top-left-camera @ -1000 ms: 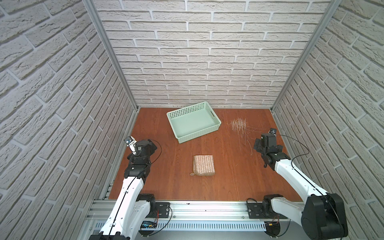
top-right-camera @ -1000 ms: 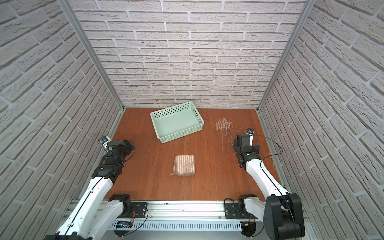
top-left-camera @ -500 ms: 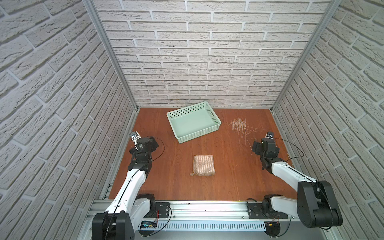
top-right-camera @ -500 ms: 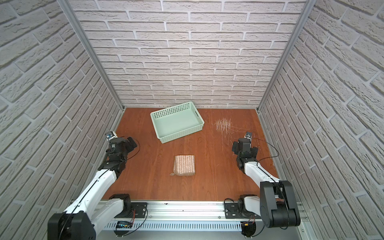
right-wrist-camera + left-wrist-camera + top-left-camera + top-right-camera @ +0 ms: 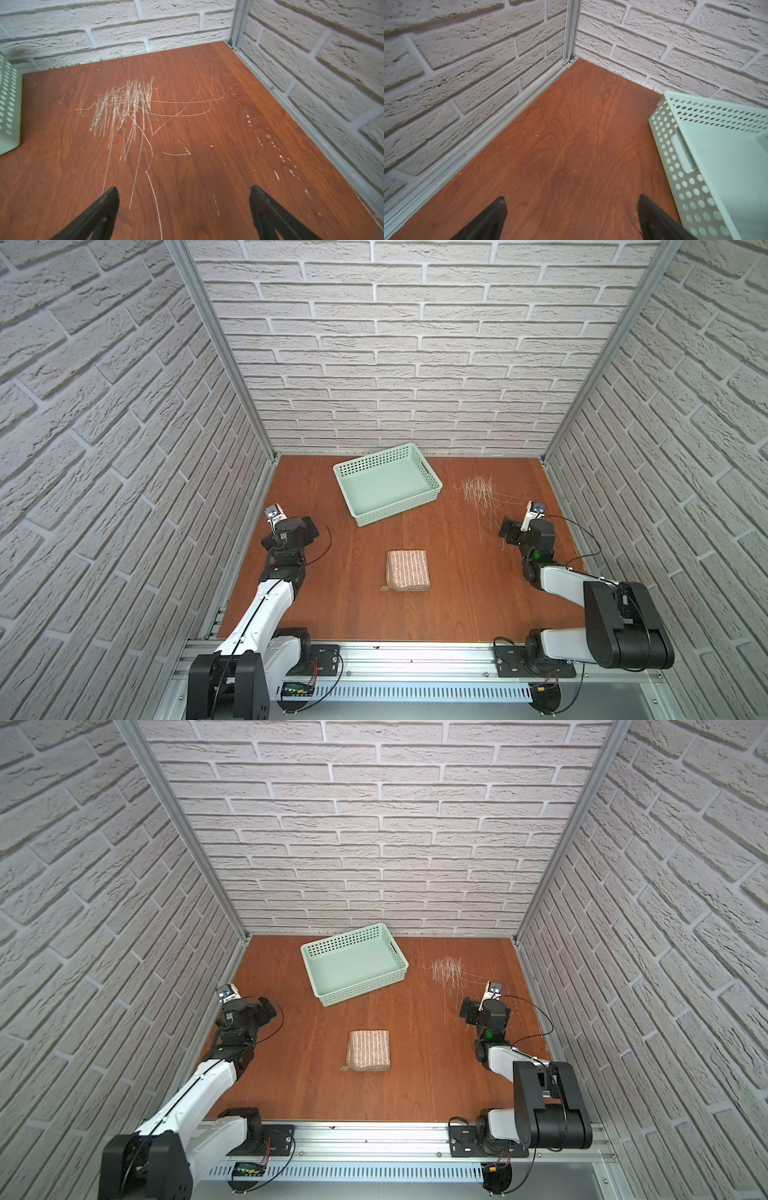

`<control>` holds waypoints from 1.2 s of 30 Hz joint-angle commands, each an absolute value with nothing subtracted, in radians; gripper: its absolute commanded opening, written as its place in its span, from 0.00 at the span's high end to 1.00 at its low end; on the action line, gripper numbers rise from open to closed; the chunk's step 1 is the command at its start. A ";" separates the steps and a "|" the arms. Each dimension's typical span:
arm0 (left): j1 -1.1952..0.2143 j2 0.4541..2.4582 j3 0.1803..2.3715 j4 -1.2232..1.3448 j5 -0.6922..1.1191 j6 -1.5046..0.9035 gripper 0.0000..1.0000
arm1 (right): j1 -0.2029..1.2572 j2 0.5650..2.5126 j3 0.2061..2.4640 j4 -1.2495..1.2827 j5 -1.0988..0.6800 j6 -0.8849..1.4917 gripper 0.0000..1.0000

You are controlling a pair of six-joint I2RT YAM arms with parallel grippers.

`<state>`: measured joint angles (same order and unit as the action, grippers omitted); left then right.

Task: Fold the square dishcloth
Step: Reset both arms

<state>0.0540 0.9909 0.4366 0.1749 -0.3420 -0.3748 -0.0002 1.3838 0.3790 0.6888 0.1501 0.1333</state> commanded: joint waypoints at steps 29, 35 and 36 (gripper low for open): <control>0.041 0.912 0.180 0.601 -0.298 -0.215 0.02 | -0.008 1.534 0.397 0.860 -0.025 0.071 0.01; 0.029 1.004 0.193 0.664 -0.280 -0.182 0.02 | -0.008 1.536 0.400 0.857 -0.021 0.071 0.01; 0.024 1.023 0.194 0.675 -0.278 -0.176 0.02 | -0.008 1.536 0.399 0.857 -0.021 0.071 0.01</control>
<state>0.0360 0.9890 0.1886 0.5774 -0.2886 -0.2142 -0.0021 1.5379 0.3801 0.8490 -0.0303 0.0738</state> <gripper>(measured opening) 0.982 0.991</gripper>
